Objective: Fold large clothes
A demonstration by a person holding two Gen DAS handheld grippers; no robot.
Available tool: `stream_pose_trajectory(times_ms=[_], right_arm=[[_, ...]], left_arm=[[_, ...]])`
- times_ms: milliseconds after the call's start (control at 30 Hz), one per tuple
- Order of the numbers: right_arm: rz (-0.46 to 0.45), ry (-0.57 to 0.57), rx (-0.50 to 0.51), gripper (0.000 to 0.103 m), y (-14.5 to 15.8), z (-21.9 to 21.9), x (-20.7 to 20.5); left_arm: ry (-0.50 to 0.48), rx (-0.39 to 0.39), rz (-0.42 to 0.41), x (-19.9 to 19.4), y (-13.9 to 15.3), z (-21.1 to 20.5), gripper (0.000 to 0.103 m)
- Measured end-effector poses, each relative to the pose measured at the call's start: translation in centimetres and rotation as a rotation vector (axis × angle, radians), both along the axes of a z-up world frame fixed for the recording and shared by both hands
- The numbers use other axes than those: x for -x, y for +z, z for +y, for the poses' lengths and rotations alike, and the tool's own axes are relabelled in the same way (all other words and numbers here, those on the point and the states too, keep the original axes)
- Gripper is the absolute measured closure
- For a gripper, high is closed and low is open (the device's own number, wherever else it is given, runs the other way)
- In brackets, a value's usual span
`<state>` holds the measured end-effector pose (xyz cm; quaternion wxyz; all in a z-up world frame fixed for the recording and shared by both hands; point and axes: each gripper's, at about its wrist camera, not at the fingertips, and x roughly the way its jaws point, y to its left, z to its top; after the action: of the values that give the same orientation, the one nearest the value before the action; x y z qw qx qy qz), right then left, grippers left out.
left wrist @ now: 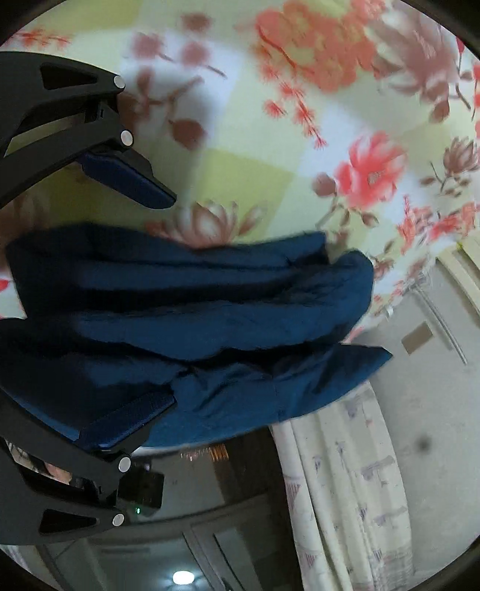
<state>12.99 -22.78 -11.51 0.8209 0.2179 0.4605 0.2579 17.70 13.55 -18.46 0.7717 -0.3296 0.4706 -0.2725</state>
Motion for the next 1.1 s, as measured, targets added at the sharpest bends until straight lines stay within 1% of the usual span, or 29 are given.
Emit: stream_pose_trajectory(times_ms=[133,167,233,300,333,433,500,633,733,800,833,867,900,933,967,1000,1033,1100], right_arm=[[0.043,-0.007,-0.079,0.002,-0.3,-1.5,-0.4],[0.049,-0.016,-0.089,0.002,-0.4,-1.9,-0.4],[0.064,-0.035,-0.097,0.002,-0.6,-2.6,-0.4],[0.074,-0.055,-0.132,0.002,-0.9,-3.4,-0.4],[0.08,-0.056,-0.132,0.002,-1.1,-3.6,-0.6],[0.089,-0.029,-0.124,0.002,-1.5,-3.0,-1.1],[0.103,-0.012,-0.139,0.002,-1.9,-2.5,-1.5],[0.14,0.025,-0.162,0.002,-2.6,-1.2,-1.7],[0.121,0.037,-0.151,0.002,-2.8,-0.7,-1.6],[0.091,0.035,-0.153,0.002,-2.8,-0.5,-1.2],[0.052,0.029,-0.143,0.004,-2.6,-0.4,-0.6],[0.009,0.02,-0.121,0.01,-2.4,-0.3,0.1],[-0.02,0.015,-0.103,0.017,-2.2,-0.3,0.5],[-0.066,0.01,-0.079,0.02,-1.8,-0.2,1.2],[-0.103,0.01,-0.06,0.026,-1.5,-0.2,1.8],[-0.139,0.012,-0.035,0.03,-1.1,0.0,2.2],[-0.188,0.014,0.006,0.032,-0.4,0.2,2.7],[-0.246,0.015,0.048,0.038,0.8,0.3,2.8]], left_arm=[[-0.055,0.05,0.035,-1.0,-0.1,-0.8,0.004],[-0.072,0.055,0.037,-1.1,-0.1,-1.0,0.004],[-0.11,0.093,0.046,-1.2,-0.1,-1.7,0.004],[-0.105,0.104,0.052,-1.5,-0.1,-1.7,0.004],[-0.104,0.106,0.05,-1.7,-0.1,-1.8,0.004],[-0.123,0.092,0.051,-2.0,0.1,-2.5,0.004],[-0.134,0.075,0.053,-2.2,0.2,-3.0,0.004],[-0.173,0.008,0.034,-2.6,0.5,-4.2,0.004],[-0.206,-0.002,0.018,-3.2,0.7,-4.8,0.004],[-0.209,-0.006,0.004,-3.4,0.9,-5.2,0.004],[-0.204,-0.004,-0.024,-3.2,1.0,-5.6,0.007],[-0.2,0.01,-0.05,-2.8,1.0,-5.6,0.019],[-0.182,0.026,-0.113,-2.1,1.3,-5.8,0.031],[-0.162,0.025,-0.182,-1.3,1.7,-5.9,0.035],[-0.138,0.025,-0.219,-0.6,1.7,-6.1,0.042],[-0.114,0.033,-0.243,-0.2,1.8,-6.1,0.045],[-0.093,0.04,-0.259,0.1,1.9,-6.3,0.047],[-0.066,0.045,-0.284,-0.1,2.7,-7.2,0.052]])
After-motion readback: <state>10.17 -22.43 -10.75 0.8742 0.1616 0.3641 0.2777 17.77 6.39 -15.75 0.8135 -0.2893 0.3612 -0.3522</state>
